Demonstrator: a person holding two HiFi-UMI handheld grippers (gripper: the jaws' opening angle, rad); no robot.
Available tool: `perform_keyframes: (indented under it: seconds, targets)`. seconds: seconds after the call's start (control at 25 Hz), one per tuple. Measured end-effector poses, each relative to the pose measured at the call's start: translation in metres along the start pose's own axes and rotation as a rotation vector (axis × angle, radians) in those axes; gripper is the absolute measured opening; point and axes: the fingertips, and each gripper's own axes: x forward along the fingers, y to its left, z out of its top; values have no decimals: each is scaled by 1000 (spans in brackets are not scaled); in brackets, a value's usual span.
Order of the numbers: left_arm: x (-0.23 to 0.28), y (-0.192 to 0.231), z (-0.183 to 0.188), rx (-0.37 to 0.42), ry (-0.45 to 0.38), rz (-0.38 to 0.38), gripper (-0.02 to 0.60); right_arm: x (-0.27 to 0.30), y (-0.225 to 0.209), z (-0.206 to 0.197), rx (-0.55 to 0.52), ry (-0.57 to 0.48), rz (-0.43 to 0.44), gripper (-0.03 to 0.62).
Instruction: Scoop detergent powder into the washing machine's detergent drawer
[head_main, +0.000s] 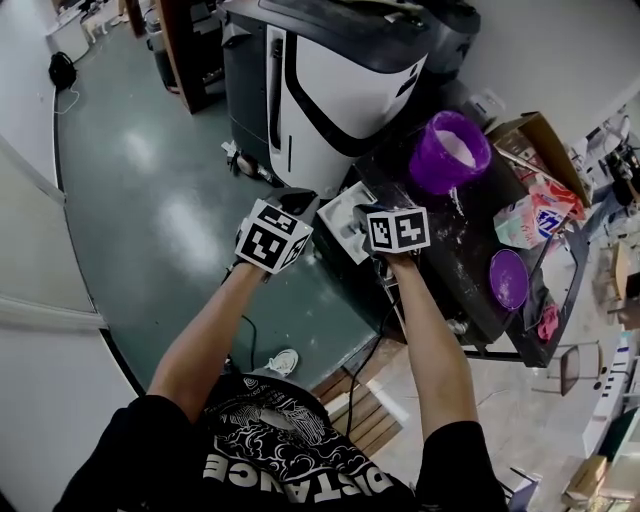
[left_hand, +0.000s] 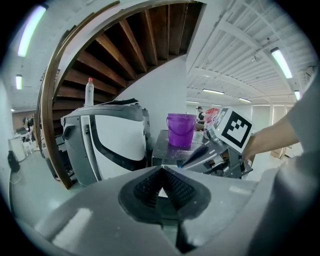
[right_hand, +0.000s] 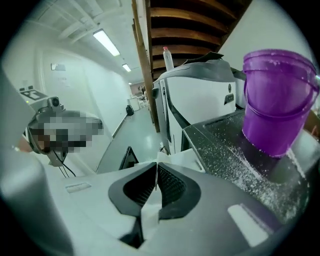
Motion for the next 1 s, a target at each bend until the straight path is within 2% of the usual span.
perform_keyframes:
  seconds: [1.0]
  targets:
    - [-20, 11, -8, -22, -13, 2, 5, 6, 4, -6, -416, 104, -155, 34]
